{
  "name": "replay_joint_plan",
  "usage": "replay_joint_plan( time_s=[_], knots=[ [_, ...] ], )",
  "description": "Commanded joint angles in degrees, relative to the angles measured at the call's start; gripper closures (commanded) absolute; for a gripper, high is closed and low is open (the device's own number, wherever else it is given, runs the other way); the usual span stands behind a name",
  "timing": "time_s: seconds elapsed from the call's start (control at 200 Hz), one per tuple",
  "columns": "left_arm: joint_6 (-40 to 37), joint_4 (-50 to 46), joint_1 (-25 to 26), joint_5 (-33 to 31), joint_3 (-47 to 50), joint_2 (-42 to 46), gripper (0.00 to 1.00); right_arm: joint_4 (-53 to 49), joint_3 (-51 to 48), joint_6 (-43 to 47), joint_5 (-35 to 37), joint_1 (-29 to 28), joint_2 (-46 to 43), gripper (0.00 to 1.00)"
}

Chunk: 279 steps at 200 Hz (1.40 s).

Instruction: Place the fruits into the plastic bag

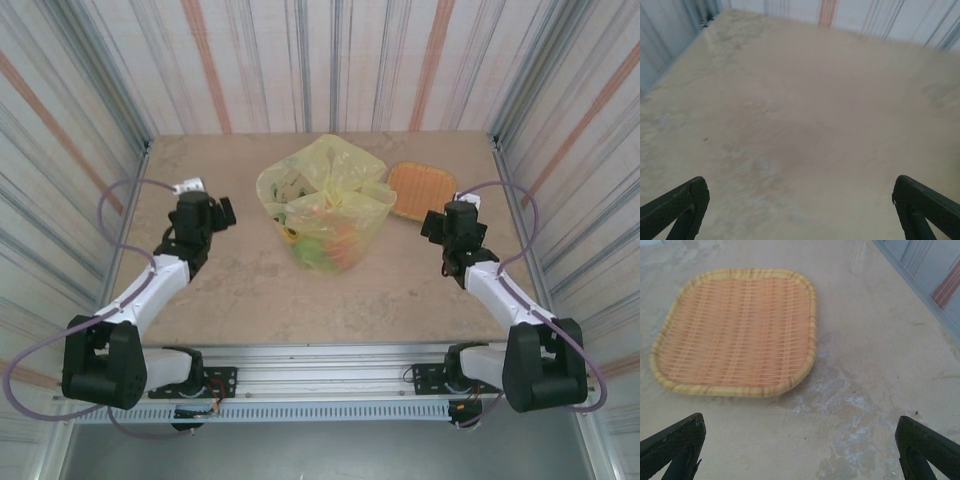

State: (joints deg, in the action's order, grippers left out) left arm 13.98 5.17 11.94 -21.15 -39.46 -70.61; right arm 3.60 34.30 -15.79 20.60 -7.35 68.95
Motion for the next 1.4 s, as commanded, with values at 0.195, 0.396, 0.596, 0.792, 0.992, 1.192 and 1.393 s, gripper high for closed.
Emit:
replay_joint_plan(
  time_s=[0.195,0.396,0.596,0.792,0.992,1.192,1.393],
  knots=[
    [-16.49,21.04,0.79,-9.69,8.62,-5.92,0.01,17.60,-4.20,7.95,0.74,0.73,10.38,0.01],
    [-21.14,35.67,-1.83,1.62,15.07,-10.74,0.01,22.77,-3.49,12.46,-5.92,2.15,14.45,0.01],
    [-15.09,48.36,-11.40,17.59,19.70,-16.09,0.01,32.76,-7.15,12.30,-12.00,5.60,15.28,0.01],
    [-17.03,40.99,-11.39,22.63,16.42,-15.92,0.01,41.53,-10.79,9.25,-17.66,9.79,18.43,0.01],
    [-17.40,40.53,-10.90,21.68,16.17,-15.87,0.01,43.16,-11.28,10.55,-19.81,9.50,19.47,0.01],
    [-17.71,40.73,-9.98,20.00,16.35,-15.79,0.01,43.88,-11.63,10.61,-19.55,9.41,19.40,0.01],
    [-17.80,40.88,-9.92,19.71,16.44,-15.81,0.01,45.20,-12.29,11.25,-17.15,8.09,19.43,0.01]
  ],
)
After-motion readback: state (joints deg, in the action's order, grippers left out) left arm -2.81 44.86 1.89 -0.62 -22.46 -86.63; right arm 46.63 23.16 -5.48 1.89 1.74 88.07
